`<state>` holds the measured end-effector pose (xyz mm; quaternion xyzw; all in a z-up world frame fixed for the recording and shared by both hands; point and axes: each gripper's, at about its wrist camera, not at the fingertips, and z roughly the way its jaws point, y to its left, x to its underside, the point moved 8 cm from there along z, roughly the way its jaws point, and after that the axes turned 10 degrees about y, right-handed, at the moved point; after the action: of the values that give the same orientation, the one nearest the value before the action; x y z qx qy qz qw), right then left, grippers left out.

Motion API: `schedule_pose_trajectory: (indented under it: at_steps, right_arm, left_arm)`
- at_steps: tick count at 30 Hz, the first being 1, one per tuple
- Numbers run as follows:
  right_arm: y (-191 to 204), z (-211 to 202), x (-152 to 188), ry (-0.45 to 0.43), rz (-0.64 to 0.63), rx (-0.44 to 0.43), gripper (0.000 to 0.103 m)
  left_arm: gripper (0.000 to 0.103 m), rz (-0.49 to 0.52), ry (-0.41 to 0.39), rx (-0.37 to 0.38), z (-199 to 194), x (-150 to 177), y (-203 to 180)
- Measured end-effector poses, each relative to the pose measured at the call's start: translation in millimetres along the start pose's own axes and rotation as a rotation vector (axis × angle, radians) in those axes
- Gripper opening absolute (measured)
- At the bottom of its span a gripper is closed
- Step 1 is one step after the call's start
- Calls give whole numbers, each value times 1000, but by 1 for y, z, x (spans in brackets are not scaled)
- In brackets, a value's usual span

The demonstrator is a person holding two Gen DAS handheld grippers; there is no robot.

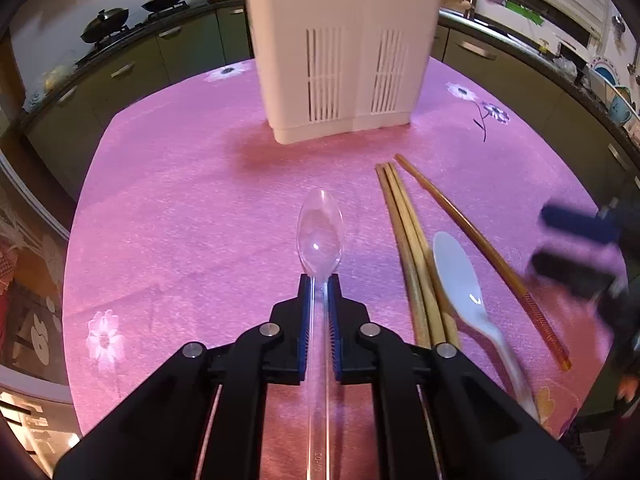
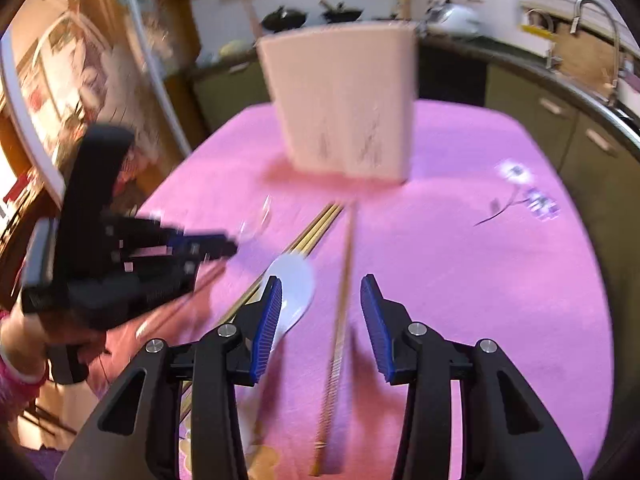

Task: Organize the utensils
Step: 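Return the left tool to the table and grasp the clear plastic spoon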

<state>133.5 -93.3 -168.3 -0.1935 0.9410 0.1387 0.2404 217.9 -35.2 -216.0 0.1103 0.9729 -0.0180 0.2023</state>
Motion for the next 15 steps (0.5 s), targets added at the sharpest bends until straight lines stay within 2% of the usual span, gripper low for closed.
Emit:
schedule_pose_trajectory:
  at_steps: [4, 10, 15]
  right_arm:
    - [13, 16, 5, 38, -20, -16, 41]
    - [22, 35, -7, 75, -25, -54, 42]
    - [24, 43, -17, 91, -24, -45, 51]
  left_arm:
    - [8, -5, -34, -6, -11, -3, 4]
    - [8, 9, -69, -9, -24, -5, 4]
    - [8, 14, -81, -2, -31, -4, 3]
